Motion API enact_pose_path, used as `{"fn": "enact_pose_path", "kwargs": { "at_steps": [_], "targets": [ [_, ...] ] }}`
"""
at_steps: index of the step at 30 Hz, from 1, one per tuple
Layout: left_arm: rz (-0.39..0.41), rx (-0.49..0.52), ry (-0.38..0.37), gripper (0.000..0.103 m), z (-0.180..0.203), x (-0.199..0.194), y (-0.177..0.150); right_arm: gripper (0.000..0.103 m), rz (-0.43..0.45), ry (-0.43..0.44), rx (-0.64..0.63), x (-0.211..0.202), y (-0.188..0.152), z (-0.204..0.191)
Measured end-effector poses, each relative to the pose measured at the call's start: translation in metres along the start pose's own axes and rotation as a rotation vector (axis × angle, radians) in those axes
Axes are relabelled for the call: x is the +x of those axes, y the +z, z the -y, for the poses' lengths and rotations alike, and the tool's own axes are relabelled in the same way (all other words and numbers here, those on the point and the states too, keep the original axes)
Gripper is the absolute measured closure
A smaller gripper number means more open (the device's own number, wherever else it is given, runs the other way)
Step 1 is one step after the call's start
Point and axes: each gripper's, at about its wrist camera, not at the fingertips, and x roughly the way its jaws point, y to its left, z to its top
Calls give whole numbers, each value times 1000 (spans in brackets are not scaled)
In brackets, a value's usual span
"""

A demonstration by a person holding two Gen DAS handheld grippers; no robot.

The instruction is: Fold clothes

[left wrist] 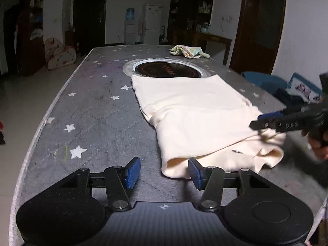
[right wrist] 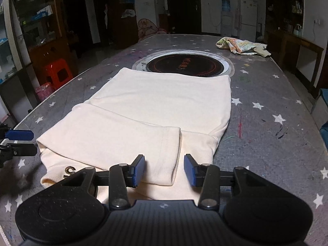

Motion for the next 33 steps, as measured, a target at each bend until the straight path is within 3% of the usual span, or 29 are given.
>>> {"fn": "enact_pose_path", "kwargs": {
  "at_steps": [1, 6, 10, 18, 21, 24, 33],
  "targets": [
    [-3, 8, 7, 60, 2, 4, 0, 68, 0, -6, -4, 0, 0, -1],
    [-13, 29, 38, 85, 5, 11, -4, 81, 1, -21, -15, -2, -1, -3],
    [-1, 46, 70, 97, 6, 8, -4, 95, 5, -35, -33, -2, 0, -6],
    [34, 107, 114, 100, 8, -7, -6, 99, 72, -58, -49, -25, 3, -8],
    [12, 118, 106, 100, 8, -4, -10, 99, 69, -64, -52, -31, -1, -7],
    [-7, 110, 92, 99, 7, -3, -8, 96, 16, -73, -46, -22, -9, -3],
    [51, 68, -12, 89, 13, 4, 39, 92, 81, -38, -94, -24, 13, -9]
  ]
}}
